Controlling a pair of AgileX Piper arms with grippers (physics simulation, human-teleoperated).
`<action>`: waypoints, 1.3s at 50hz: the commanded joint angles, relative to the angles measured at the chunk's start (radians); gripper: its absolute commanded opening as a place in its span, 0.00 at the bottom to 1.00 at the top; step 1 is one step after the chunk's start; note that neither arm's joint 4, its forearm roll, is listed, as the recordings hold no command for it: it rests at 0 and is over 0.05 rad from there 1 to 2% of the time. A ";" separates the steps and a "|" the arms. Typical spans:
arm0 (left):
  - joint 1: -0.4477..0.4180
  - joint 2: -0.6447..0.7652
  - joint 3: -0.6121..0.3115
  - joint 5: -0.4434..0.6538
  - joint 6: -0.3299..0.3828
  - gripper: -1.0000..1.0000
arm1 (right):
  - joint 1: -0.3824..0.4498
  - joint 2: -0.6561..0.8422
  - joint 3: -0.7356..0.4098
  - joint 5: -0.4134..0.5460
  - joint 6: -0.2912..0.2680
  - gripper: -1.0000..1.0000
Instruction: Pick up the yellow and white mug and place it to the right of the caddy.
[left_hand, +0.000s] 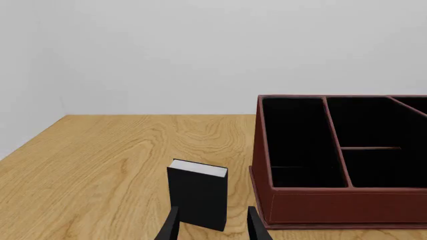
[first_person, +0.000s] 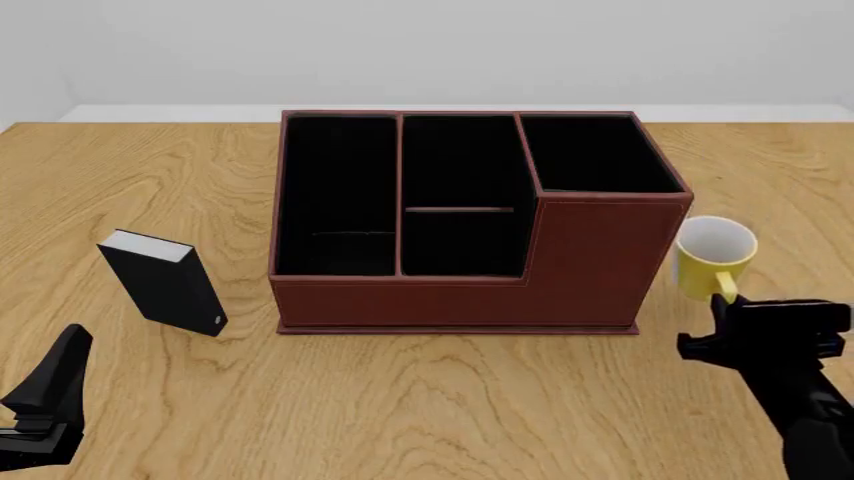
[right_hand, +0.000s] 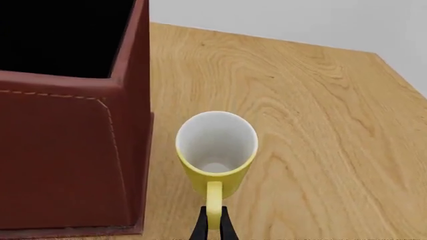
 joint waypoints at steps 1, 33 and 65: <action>0.000 0.000 0.000 0.000 0.000 1.00 | -0.003 0.037 -0.008 -0.025 0.005 0.00; 0.000 0.000 0.000 0.000 0.000 1.00 | -0.015 0.095 -0.030 -0.030 -0.010 0.00; 0.000 0.000 0.000 0.000 0.000 1.00 | -0.021 0.143 -0.052 -0.030 -0.021 0.00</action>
